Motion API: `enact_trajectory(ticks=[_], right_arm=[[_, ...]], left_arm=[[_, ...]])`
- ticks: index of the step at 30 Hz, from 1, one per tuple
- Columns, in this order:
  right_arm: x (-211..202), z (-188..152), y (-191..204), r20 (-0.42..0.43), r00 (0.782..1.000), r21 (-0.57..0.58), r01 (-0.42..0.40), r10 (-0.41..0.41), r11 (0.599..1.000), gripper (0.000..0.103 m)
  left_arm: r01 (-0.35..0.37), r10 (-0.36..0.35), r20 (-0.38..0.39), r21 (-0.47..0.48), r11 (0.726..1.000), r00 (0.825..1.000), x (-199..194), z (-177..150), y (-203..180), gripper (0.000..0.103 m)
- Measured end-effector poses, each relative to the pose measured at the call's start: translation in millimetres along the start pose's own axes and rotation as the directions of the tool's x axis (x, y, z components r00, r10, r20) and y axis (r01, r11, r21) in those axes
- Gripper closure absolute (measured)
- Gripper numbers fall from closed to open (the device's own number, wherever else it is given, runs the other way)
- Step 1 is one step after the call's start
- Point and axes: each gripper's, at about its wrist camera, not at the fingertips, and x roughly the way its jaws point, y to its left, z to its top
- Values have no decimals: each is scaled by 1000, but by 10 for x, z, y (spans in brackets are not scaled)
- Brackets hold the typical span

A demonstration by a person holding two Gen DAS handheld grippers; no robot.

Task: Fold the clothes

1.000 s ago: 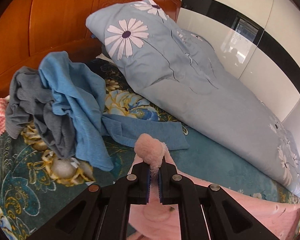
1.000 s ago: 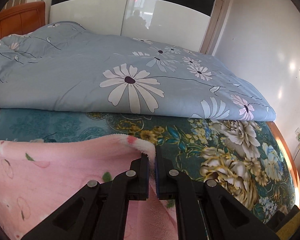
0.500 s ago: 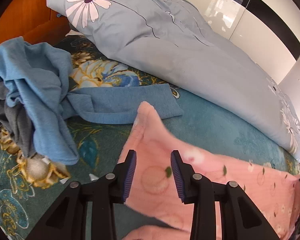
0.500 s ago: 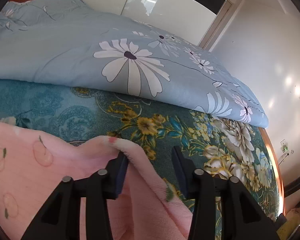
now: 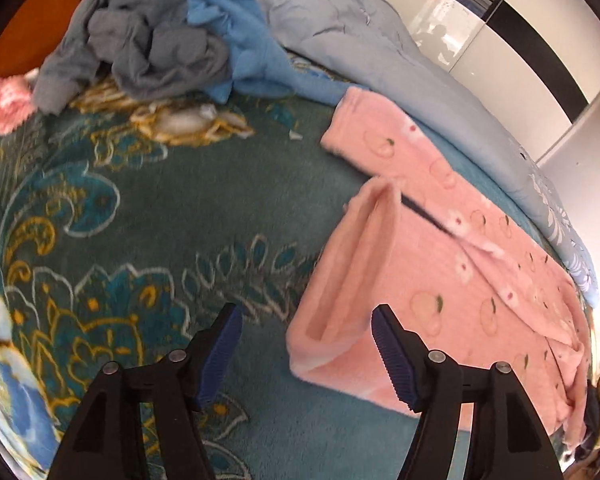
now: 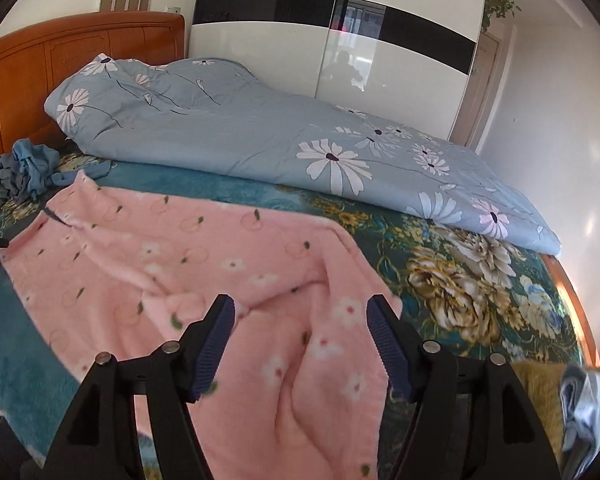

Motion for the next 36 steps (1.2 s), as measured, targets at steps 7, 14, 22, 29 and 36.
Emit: enact_trajectory(ticks=[7, 14, 22, 29, 36], right_arm=[[-575, -988, -170, -108, 990, 132, 102, -88, 986, 33], [-615, -1558, -115, -181, 983, 255, 68, -22, 964, 33], [-500, -1784, -234, -113, 983, 475, -74, 144, 877, 33], [-200, -2008, -608, 113, 947, 790, -269, 301, 551, 33], [20, -1982, -774, 176, 959, 879, -255, 223, 402, 33]], left_arm=[[87, -87, 4, -53, 995, 996, 100, 0, -51, 42], [55, -51, 28, -186, 981, 998, 108, 6, 62, 94], [84, -21, 258, -234, 968, 966, -870, 206, 440, 95], [64, 16, 282, -271, 960, 959, -1216, 197, 889, 95], [77, 15, 274, -322, 944, 962, -1219, 128, 1083, 95]])
